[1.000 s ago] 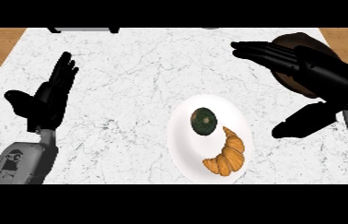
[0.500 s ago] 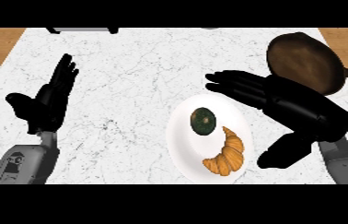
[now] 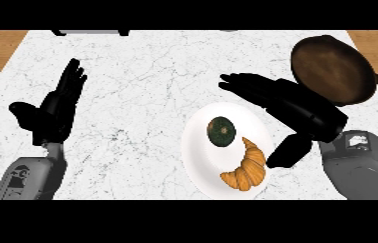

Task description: Pick the squash from the plate and place it in the pan

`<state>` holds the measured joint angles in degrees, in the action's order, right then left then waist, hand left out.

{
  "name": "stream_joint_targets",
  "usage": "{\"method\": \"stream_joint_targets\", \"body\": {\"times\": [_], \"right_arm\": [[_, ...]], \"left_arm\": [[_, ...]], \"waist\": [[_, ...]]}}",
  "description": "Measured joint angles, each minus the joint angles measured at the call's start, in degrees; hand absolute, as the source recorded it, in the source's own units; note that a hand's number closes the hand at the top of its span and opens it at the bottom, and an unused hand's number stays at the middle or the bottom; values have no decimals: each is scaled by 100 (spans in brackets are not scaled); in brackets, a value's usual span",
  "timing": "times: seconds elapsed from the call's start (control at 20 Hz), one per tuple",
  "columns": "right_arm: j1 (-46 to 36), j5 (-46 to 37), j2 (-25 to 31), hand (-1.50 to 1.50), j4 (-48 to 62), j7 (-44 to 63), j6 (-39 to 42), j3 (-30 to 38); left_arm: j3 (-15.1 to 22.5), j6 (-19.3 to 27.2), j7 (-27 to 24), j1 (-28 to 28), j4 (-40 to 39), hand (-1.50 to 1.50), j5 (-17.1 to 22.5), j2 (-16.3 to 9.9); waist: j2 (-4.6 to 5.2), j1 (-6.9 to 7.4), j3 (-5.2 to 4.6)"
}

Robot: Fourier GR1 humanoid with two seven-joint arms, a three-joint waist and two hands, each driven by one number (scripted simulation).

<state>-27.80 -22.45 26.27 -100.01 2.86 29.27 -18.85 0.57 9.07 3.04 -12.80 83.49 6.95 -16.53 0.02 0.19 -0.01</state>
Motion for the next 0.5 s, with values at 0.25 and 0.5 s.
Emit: {"method": "stream_joint_targets", "body": {"times": [0.25,0.5], "right_arm": [[-88,-424,-257,-150,423,-173,185,0],[-3,-896,-548,-150,735,-400,251,-207]], "left_arm": [[-37,-51,-17,-15,-61,0,-118,130],[-165,-143,-56,-52,-132,0,-171,159]], "waist": [[2,0,1],[0,2,0]]}}
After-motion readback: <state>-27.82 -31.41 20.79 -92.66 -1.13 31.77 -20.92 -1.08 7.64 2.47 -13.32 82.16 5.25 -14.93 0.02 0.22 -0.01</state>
